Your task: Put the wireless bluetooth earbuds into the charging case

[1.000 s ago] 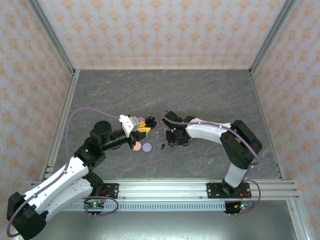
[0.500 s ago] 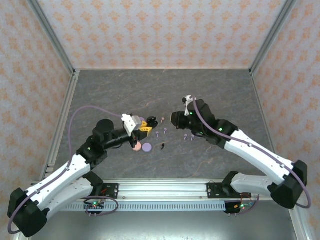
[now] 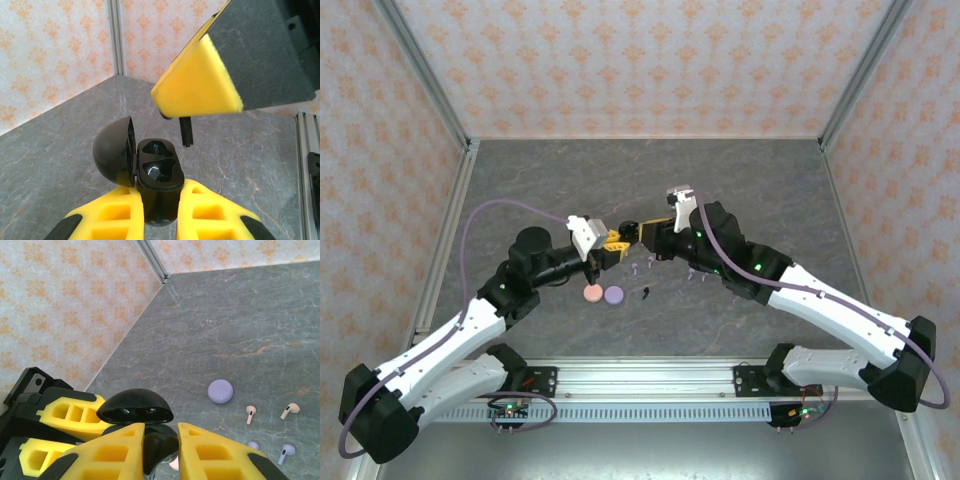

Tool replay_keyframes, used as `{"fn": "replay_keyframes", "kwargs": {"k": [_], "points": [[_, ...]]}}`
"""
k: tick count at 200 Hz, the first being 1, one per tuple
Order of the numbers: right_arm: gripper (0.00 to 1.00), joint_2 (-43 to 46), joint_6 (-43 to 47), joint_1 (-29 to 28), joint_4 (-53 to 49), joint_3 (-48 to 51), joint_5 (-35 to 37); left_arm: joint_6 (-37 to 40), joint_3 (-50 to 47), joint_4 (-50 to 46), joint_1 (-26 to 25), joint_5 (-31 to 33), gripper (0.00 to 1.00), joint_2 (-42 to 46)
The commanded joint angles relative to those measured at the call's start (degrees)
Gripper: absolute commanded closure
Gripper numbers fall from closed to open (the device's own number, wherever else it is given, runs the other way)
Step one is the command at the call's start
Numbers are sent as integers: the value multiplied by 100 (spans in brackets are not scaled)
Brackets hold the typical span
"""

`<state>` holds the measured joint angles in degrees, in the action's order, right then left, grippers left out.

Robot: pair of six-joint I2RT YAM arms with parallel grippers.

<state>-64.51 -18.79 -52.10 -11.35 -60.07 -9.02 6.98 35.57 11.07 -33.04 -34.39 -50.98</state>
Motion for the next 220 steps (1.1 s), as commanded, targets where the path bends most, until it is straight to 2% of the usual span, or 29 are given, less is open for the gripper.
{"fn": "replay_keyframes", "kwargs": {"k": [1, 107, 220], "points": [[80, -6, 151, -22, 364, -180, 212, -18, 181, 167, -38, -138, 100, -26], [80, -299, 181, -64, 415, -261, 236, -83, 157, 263, -42, -153, 100, -70], [79, -533, 236, -63, -29, -236, 4, -123, 99, 362, -43, -42, 100, -61]]}}
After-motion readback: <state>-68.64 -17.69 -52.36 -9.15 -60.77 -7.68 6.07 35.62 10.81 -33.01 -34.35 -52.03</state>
